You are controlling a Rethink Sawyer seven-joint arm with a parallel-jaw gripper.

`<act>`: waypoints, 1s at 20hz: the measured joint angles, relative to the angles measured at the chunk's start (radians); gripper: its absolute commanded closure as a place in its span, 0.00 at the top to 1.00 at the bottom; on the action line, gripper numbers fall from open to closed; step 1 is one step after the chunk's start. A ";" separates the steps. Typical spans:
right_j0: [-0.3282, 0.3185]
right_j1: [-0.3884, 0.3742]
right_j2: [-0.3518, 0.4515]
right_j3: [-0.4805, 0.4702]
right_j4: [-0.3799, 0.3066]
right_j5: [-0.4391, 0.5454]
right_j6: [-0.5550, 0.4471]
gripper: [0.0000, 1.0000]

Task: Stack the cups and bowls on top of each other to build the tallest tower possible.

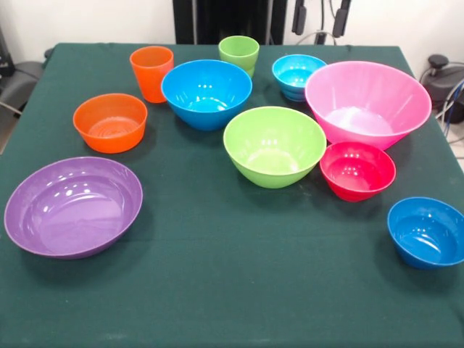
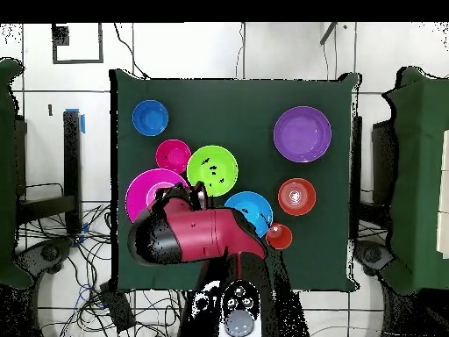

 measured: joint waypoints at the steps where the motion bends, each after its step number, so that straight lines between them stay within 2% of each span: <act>1: 0.000 0.000 0.000 0.000 0.000 0.000 0.000 1.00; 13: 0.010 0.009 -0.008 -0.014 0.000 0.000 0.000 1.00; 20: 0.033 0.097 -0.033 -0.065 0.000 -0.022 0.000 1.00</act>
